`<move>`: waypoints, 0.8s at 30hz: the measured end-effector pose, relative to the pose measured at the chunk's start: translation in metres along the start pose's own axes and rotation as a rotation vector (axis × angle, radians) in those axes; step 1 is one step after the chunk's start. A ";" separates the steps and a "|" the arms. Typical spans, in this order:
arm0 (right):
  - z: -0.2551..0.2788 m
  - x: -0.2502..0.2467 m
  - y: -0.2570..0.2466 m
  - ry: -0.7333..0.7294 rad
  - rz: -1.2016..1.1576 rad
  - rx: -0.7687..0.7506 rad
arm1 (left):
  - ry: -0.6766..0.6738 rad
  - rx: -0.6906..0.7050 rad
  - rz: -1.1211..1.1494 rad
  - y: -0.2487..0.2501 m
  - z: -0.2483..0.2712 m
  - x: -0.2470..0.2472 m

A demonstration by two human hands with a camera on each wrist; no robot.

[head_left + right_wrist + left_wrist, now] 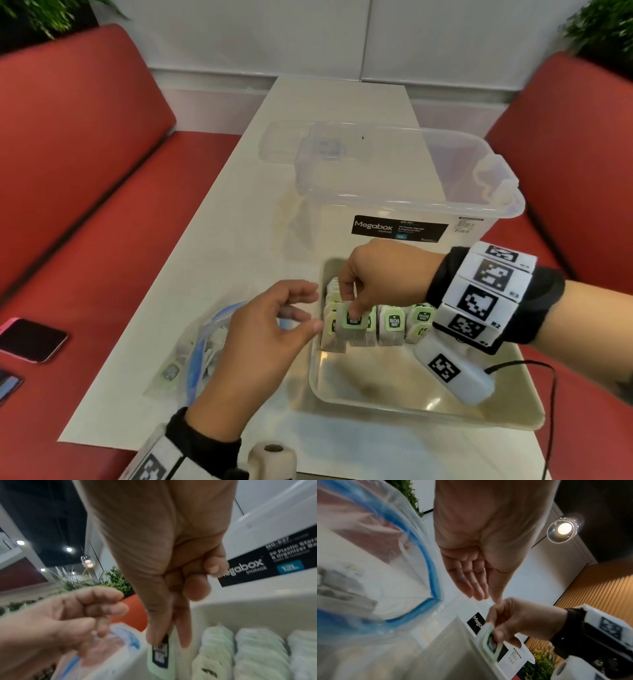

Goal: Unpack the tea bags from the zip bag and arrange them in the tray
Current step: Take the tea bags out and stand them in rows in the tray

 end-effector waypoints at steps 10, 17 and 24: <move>-0.047 0.061 -0.003 -0.187 0.092 -0.024 | -0.411 0.127 -0.360 -0.013 0.032 0.022; -0.037 0.046 0.004 -0.065 0.132 0.009 | -0.510 0.065 -0.372 -0.018 0.032 0.028; -0.007 0.093 -0.008 -0.522 0.062 -0.175 | -0.560 0.038 -0.375 -0.019 0.031 0.029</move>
Point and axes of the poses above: each hand's wrist, its own z-axis away from the middle knuckle, its own x-axis out of the palm, y = z × x, the point moved 7 cm from there along -z, towards the middle knuckle, and after that the axes turned 3 degrees about z, right-handed, at the moved point
